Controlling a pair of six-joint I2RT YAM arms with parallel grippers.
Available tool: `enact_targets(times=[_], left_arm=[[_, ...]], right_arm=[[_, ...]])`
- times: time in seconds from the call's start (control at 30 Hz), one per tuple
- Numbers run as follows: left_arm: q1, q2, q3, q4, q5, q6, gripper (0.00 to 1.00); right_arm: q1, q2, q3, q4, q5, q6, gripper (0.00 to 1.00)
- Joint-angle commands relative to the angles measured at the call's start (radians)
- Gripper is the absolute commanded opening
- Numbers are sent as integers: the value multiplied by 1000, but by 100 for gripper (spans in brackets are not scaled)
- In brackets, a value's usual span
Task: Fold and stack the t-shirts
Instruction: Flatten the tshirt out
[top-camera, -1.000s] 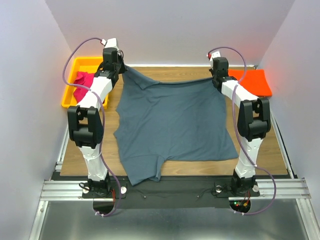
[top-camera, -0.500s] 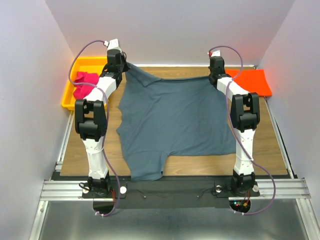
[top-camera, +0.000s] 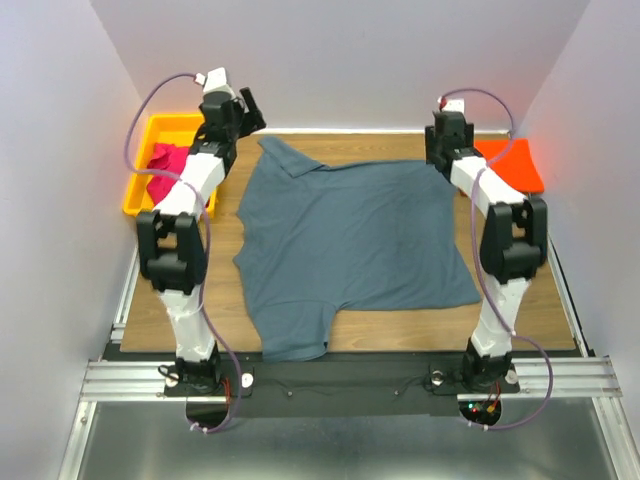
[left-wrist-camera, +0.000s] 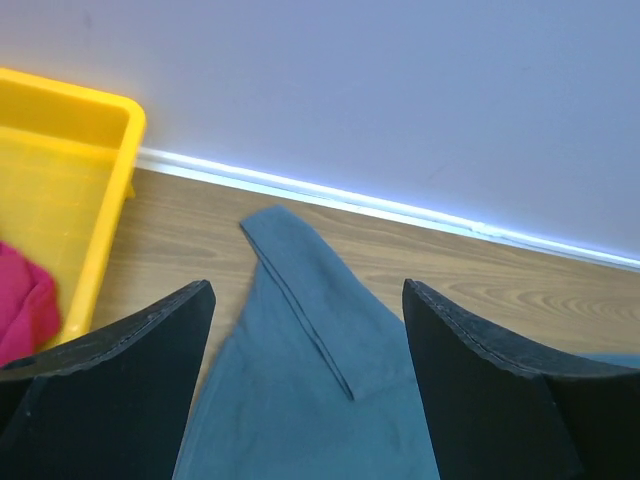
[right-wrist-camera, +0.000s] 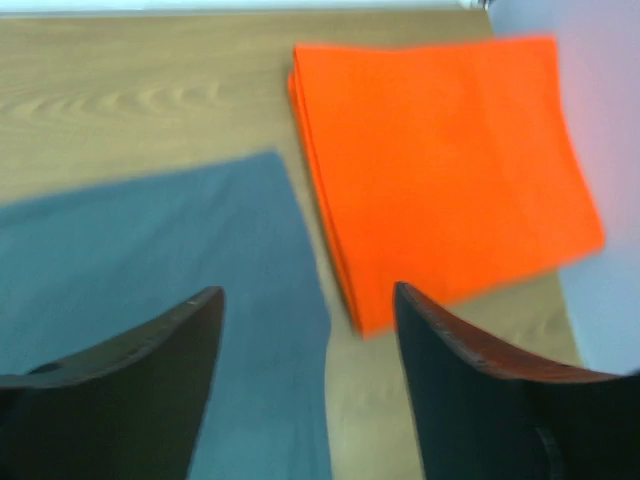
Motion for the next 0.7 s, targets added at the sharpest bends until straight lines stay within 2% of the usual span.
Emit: enact_targets(times=[0.0,0.07,0.13,0.17,0.2,0.23,0.3,0.33,0.5,0.67], left_arm=[[-16,-274,-84,-67,5,-28,88],[-36,-418,-191,-148,15,-34,83],[-51,-490,-267,-225,31,-34,81],[-59,-522,-352,-249,30,-39,79],[-79,-586,-397,-266,31,-43,74],[-87,-617,-484,-288,31,-40,72],[-107,-698,-566,-306,31,-54,68],[-111,-722,-645,-302,62,-71,67],[-140,-779,-793,-299,85,-82,65],[-142,-793,-873,-300,58,-42,65]], right_arm=[[-12,-269,-183,-82,-62,200,72],[-29,-399,-336,-134,-102,279,62],[-47,-487,-429,-171,-148,335,54],[-70,-519,-501,-191,-172,385,51],[-81,-559,-539,-232,-189,409,45],[-85,-619,-572,-249,-211,438,42],[-105,-705,-668,-291,-241,470,34],[-116,-731,-699,-296,-267,497,29],[-219,-793,-836,-297,-403,542,3],[-225,-776,-869,-297,-490,567,1]])
